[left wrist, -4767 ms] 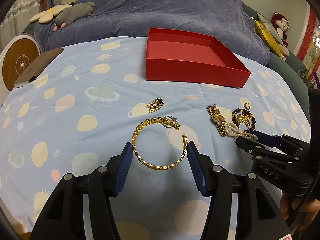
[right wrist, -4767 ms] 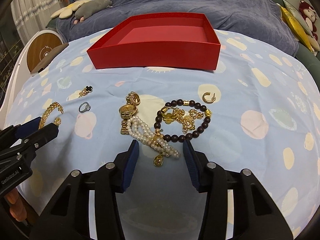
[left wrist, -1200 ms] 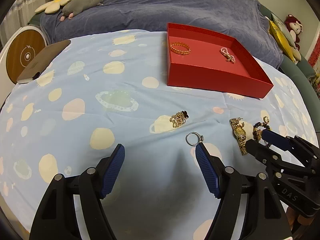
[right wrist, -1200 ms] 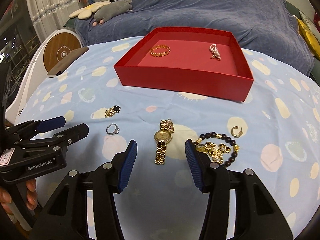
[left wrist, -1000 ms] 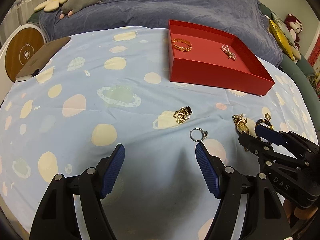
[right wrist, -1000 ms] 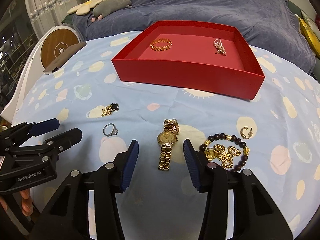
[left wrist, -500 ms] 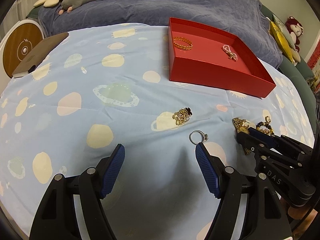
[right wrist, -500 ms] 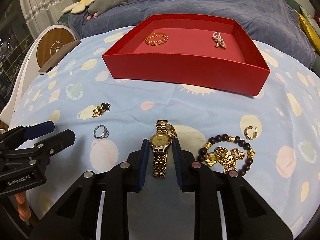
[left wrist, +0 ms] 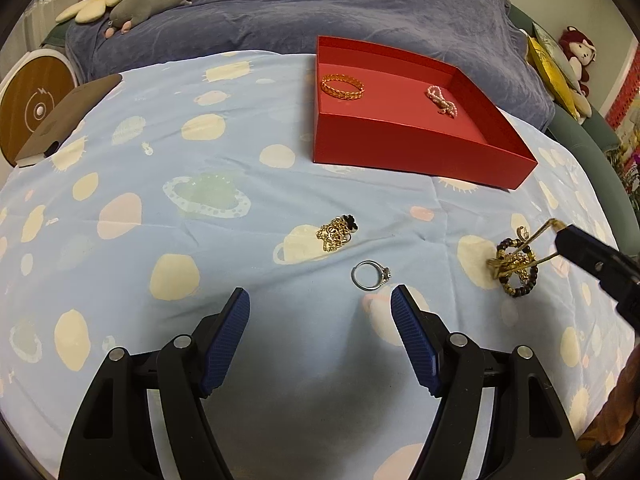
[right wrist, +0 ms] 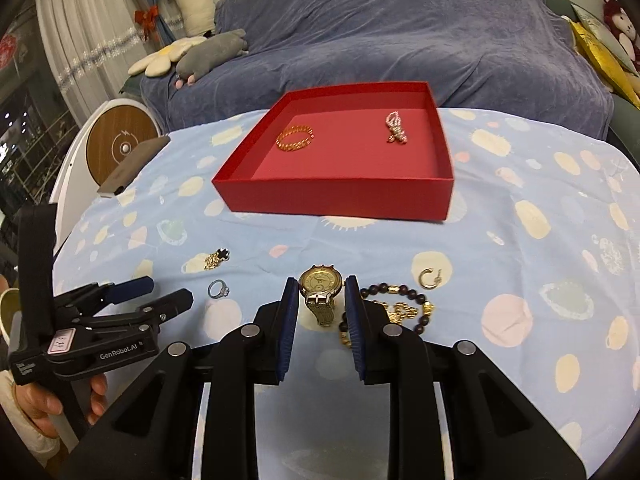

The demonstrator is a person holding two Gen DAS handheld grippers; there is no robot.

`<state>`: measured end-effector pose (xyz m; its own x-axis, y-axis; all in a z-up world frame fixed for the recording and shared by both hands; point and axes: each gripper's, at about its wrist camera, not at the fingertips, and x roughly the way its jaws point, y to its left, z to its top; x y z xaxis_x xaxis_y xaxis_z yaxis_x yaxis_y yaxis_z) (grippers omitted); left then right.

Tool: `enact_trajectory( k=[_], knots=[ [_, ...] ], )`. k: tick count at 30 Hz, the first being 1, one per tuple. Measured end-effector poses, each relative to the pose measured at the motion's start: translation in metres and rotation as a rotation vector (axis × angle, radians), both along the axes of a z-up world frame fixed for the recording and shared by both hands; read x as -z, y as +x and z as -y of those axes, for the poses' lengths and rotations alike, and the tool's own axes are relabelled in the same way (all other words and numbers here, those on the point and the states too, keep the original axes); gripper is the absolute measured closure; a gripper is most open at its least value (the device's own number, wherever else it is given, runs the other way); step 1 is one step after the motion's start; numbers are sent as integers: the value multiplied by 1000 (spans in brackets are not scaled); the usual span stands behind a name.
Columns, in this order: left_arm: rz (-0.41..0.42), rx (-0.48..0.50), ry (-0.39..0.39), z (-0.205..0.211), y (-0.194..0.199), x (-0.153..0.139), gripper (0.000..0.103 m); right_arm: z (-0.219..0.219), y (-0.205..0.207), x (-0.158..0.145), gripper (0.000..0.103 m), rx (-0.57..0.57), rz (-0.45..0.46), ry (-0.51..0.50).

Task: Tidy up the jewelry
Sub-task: 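Grasp the gold chain pendant with the left tool while the right tool holds the watch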

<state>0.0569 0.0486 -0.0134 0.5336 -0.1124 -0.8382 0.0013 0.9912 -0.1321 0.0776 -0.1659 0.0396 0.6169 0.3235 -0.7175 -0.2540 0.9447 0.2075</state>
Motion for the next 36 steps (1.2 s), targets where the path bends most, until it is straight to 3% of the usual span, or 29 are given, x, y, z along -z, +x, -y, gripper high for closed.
enact_trajectory(
  k=[9, 23, 31, 33, 36],
  knots=[
    [4, 22, 15, 19, 6, 4, 33, 46, -7, -16, 80, 101, 52, 5],
    [24, -34, 37, 21, 36, 15, 34, 50, -24, -4, 80, 54, 18, 4],
    [43, -28, 74, 24, 44, 19, 54, 38, -26, -2, 80, 16, 8, 4],
    [49, -18, 89, 27, 44, 19, 63, 36, -26, -1, 80, 11, 6, 1],
    [54, 5, 92, 30, 43, 18, 89, 35, -26, 0, 80, 10, 2, 0]
  ],
)
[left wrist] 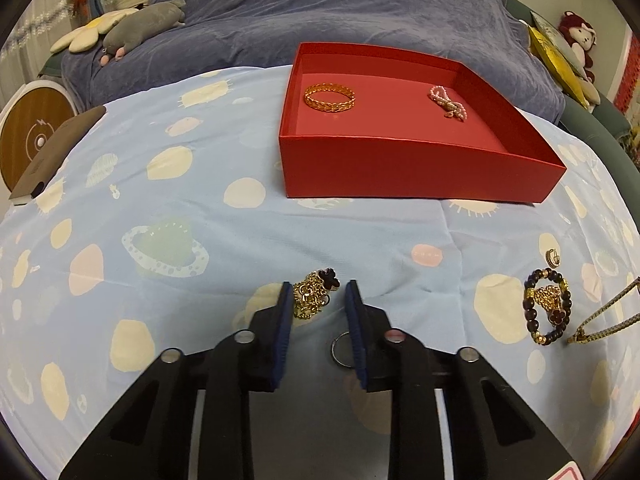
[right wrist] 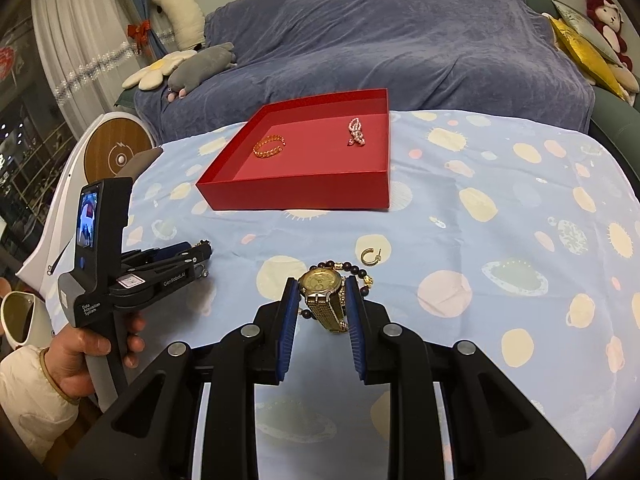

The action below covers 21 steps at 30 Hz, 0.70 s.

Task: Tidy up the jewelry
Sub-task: 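Grasp the gold chain pendant with the left tool while the right tool holds the watch, then carry pendant and watch into the red box and open both tools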

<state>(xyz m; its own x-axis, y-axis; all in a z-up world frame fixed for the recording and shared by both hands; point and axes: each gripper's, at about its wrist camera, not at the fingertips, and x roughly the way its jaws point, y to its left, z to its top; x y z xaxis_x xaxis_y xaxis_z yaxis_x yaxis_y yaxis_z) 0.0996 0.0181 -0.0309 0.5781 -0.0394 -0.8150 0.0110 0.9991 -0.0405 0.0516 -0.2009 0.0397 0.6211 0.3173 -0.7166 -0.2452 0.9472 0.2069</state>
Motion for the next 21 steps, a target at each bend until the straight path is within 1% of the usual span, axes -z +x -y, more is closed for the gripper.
enact_trajectory(
  k=[1, 2, 6, 10, 17, 19, 21],
  knots=[
    [-3, 6, -5, 1, 0, 0, 98, 0, 0, 0, 80, 1, 0, -1],
    [-4, 8, -7, 0, 0, 0, 99, 0, 0, 0, 80, 0, 0, 0],
    [-3, 9, -27, -3, -3, -2, 100, -1, 1, -1, 80, 3, 3, 3],
    [13, 11, -50, -4, -7, -12, 100, -3, 2, -5, 80, 3, 15, 9],
    [61, 23, -119, -9, -13, -43, 101, -8, 12, -20, 80, 16, 49, 24],
    [77, 29, -134, -9, -13, -54, 103, -10, 17, -26, 80, 23, 62, 29],
    [93, 35, -147, -10, -12, -66, 103, -12, 24, -32, 80, 33, 80, 36]
  ],
)
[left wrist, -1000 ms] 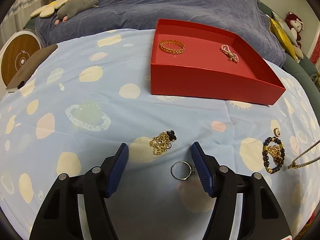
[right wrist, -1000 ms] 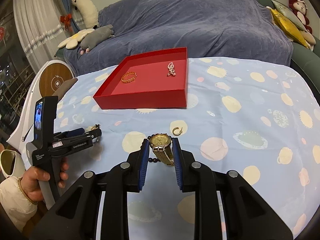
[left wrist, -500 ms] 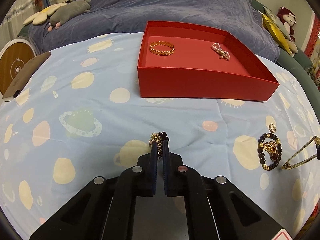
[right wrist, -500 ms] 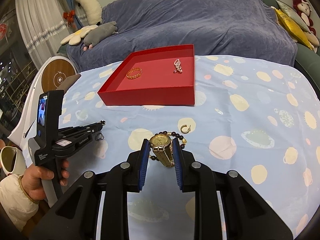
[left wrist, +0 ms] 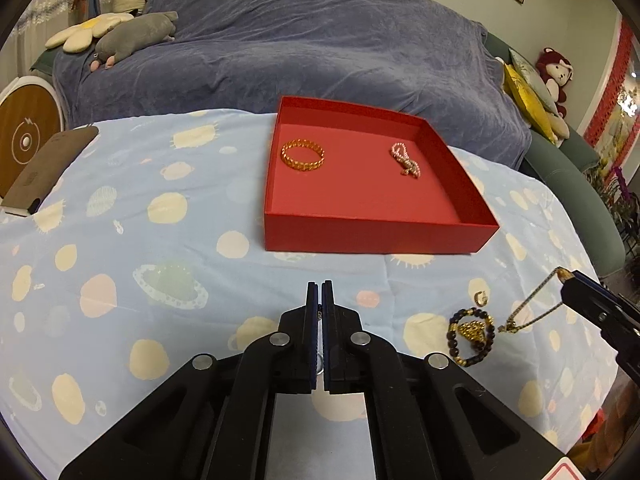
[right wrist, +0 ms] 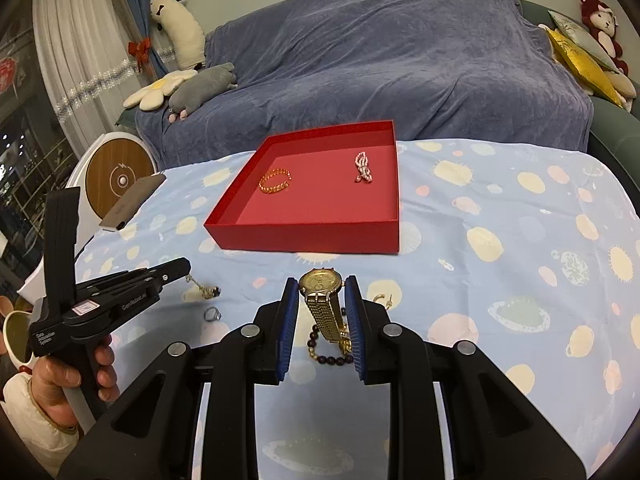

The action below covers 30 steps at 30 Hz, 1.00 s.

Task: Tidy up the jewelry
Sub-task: 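Carry pendant and watch into the red box and open both tools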

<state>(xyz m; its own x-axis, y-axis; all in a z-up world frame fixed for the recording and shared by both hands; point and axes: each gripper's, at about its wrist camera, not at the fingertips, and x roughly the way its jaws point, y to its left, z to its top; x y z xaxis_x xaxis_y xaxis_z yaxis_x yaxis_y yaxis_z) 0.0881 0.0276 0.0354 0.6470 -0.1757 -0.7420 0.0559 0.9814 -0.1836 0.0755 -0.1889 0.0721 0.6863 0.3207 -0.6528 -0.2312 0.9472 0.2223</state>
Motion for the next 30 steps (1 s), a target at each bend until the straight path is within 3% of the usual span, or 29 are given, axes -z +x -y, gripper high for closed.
enact_trajectory(
  k=[7, 14, 22, 30],
  knots=[
    [104, 15, -7, 2, 13, -49, 103, -16, 36, -23, 80, 28, 58, 32],
    [172, -5, 17, 0, 60, -79, 103, -26, 89, -28, 80, 32, 67, 38],
    [181, -52, -1, -8, 119, -76, 103, -26, 152, -10, 80, 66, 28, 37],
    [132, -70, 18, -8, 150, -49, 103, -25, 186, 26, 80, 101, -42, 13]
  ],
)
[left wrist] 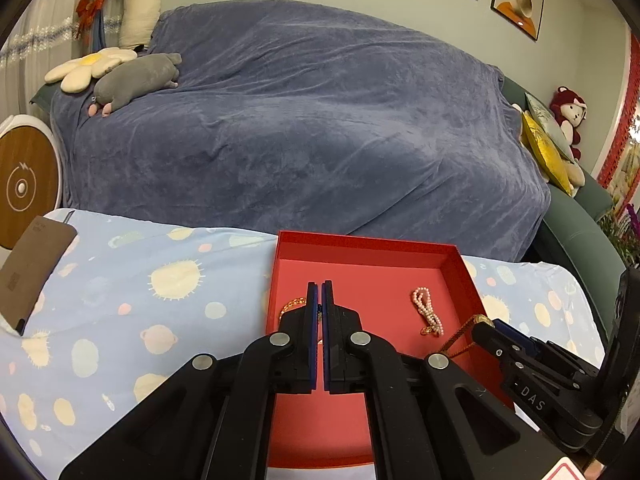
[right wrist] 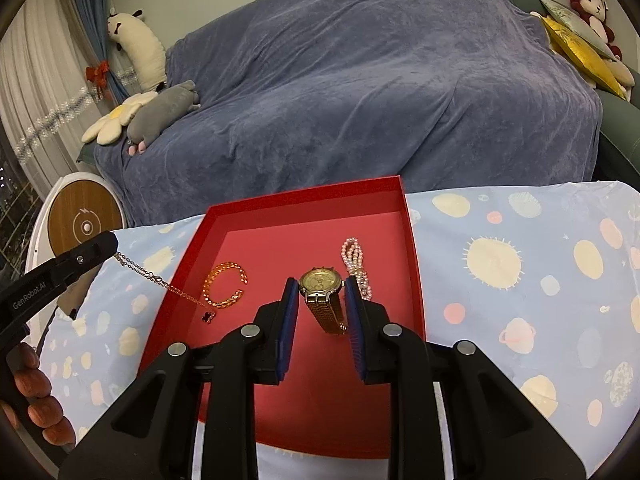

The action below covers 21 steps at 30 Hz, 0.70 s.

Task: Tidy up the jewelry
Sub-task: 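Carry pendant and watch into the red box and open both tools, then withdraw both tools from the box toward the remaining jewelry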

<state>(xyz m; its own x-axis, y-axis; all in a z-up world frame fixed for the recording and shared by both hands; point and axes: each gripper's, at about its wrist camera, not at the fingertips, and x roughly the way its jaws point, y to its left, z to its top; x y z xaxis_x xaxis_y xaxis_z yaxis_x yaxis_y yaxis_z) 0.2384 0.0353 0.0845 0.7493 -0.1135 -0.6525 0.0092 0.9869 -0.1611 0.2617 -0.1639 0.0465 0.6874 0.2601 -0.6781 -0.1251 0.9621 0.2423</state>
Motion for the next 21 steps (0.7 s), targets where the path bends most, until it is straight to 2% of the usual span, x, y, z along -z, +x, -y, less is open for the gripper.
enact_trajectory(
  k=[5, 7, 9, 11, 13, 15, 19, 21],
  knots=[
    [-35, -11, 10, -1, 5, 13, 102, 2, 8, 13, 79, 6, -33, -4],
    [-48, -28, 10, -4, 5, 16, 101, 5, 5, 12, 77, 19, -17, -13],
    [-55, -34, -7, -7, 4, 17, 95, 7, 2, 8, 76, 21, -6, -15],
    [-66, -42, -12, -9, 3, 18, 80, 9, -2, 2, 74, 27, 9, -6],
    [-60, -58, -18, -11, -1, 17, 70, 11, -6, -3, 72, 32, 19, -1],
    [-55, -58, -24, -11, -6, 15, 68, 14, -10, -7, 72, 31, 22, 8],
    [-50, -65, -23, -11, -18, 13, 56, 18, -28, -13, 72, 23, 26, 8],
    [-52, -56, -24, -8, -27, 13, 55, 22, -41, -14, 70, 16, 30, -12]
  ],
)
